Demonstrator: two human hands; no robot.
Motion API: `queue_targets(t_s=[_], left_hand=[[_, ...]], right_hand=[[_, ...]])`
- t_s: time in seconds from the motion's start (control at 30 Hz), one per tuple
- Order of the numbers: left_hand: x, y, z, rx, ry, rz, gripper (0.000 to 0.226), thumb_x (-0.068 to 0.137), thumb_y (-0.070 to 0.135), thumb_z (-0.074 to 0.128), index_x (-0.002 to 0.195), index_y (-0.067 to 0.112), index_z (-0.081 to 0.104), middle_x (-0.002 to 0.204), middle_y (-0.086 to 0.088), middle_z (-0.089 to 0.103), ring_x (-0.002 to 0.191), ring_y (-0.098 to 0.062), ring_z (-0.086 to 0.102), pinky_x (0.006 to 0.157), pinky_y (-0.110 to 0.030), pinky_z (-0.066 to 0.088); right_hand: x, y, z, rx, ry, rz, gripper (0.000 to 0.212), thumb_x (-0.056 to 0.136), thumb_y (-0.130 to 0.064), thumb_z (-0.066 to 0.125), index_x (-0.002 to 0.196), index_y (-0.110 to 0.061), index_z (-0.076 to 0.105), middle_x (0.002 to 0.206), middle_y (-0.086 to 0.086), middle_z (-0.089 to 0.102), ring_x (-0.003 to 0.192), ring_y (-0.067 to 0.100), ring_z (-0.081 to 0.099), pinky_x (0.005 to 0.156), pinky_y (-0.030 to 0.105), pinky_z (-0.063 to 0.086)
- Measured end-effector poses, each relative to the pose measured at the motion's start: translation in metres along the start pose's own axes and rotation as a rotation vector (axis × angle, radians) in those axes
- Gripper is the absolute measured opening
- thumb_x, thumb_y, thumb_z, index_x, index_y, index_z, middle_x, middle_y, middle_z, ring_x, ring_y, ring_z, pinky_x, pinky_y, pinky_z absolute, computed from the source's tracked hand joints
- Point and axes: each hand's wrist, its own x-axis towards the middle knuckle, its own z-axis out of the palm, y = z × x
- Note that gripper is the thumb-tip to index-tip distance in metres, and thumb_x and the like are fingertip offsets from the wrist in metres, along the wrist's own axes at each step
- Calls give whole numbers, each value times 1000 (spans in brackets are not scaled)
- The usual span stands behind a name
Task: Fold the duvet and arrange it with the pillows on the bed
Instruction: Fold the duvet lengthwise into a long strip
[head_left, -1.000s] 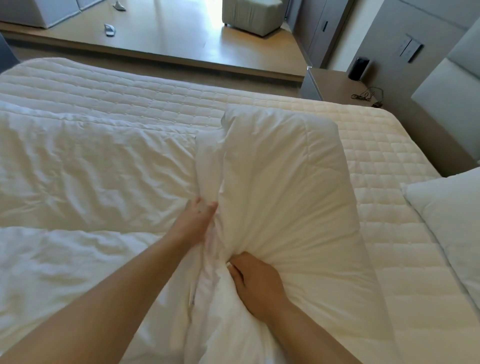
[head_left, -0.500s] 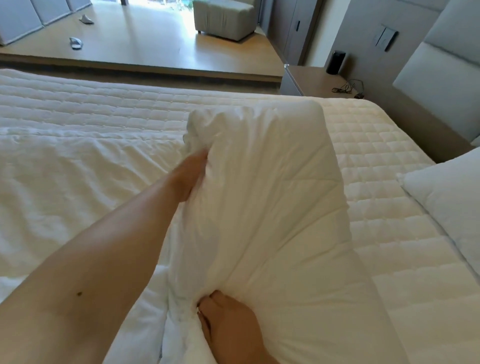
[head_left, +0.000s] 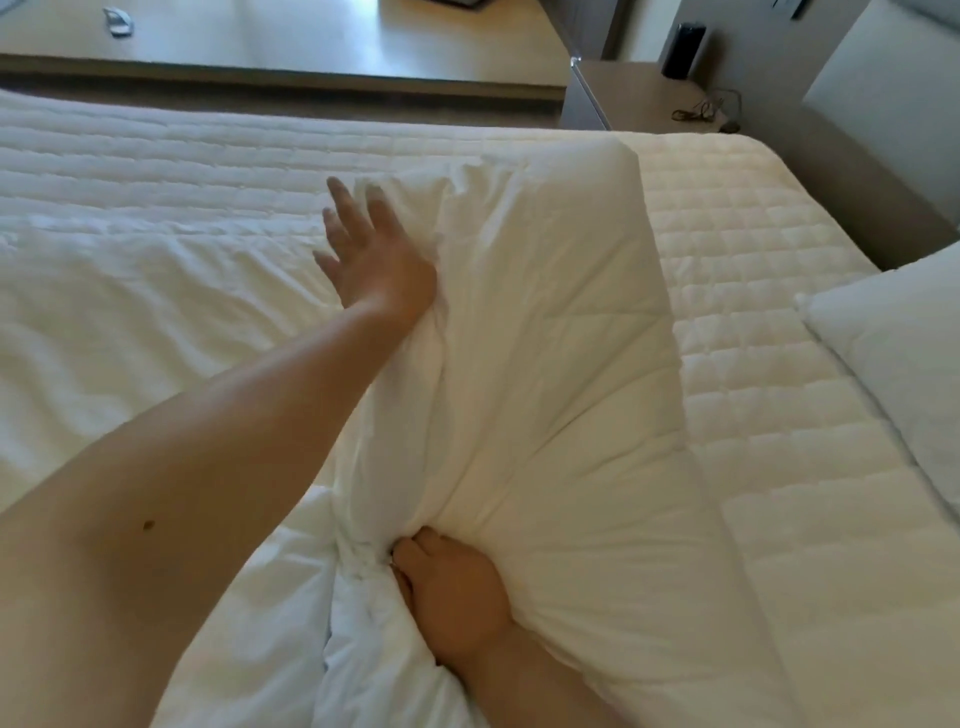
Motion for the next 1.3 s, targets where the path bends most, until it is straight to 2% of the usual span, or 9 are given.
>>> queue_targets(t_s=[0.07,0.13,0.2,0.33,0.47,0.67,1.0,1.1,1.3], left_hand=[[-22,9,-3,72,149,403,64,100,45,26,156,28,-3,164,-9,-14,150,-32,-9,119,-56,-4],[-34,2,10,229,-27,659,60,99,58,11,154,40,-4,165,-3,-12,150,-30,-16,116,-60,-11],[-26,-21,29,358,-229,602,61,94,67,5,151,47,-5,165,3,-12,149,-28,-20,113,-63,-14],[0,-64,61,393,-298,412,63,92,69,4,150,48,-10,163,6,-19,148,-24,-23,112,-66,-13],[4,-64,78,401,-341,425,63,93,67,4,150,47,-12,163,6,-20,148,-24,-24,112,-65,-14],[7,-73,72,405,-416,432,62,96,63,6,151,43,-14,163,6,-19,148,-24,-21,115,-62,-11],[-84,-96,-3,45,-480,464,63,97,63,19,155,38,11,165,4,-4,151,-22,-8,120,-52,0],[-109,-113,5,210,-387,591,65,96,66,18,153,42,0,165,3,-10,150,-25,-14,118,-57,-4],[-98,-123,5,456,-419,334,60,101,54,17,155,36,0,164,5,-12,150,-33,-12,112,-67,-10]], right_hand=[[-1,-6,-2,-6,-12,36,9,89,-35,50,85,-28,52,75,-6,59,56,13,56,45,24,40],[2,-8,-7,-11,1,59,10,89,-37,49,84,-28,51,75,-7,59,56,13,56,46,23,38],[5,-15,-23,61,-70,92,24,93,-45,40,89,-26,52,85,-3,61,69,17,59,57,24,39],[-20,-47,-40,151,-197,42,66,83,-77,19,129,-38,46,135,-9,53,121,11,50,102,30,41],[-55,-63,2,-37,-65,-46,36,89,-54,42,120,-42,56,127,-6,64,116,19,61,90,44,53],[-38,-53,38,-222,-277,-24,77,75,-67,47,142,-32,39,155,9,29,142,33,27,108,55,17],[-47,-61,39,-238,-149,-10,69,87,-60,47,144,-22,42,154,14,29,144,35,19,112,59,20],[-49,-68,38,-288,-202,17,70,89,-60,43,147,-20,37,155,14,26,145,35,18,113,58,16],[-60,-76,33,-275,-272,35,73,90,-63,32,149,-19,29,158,11,21,145,33,14,111,54,6]])
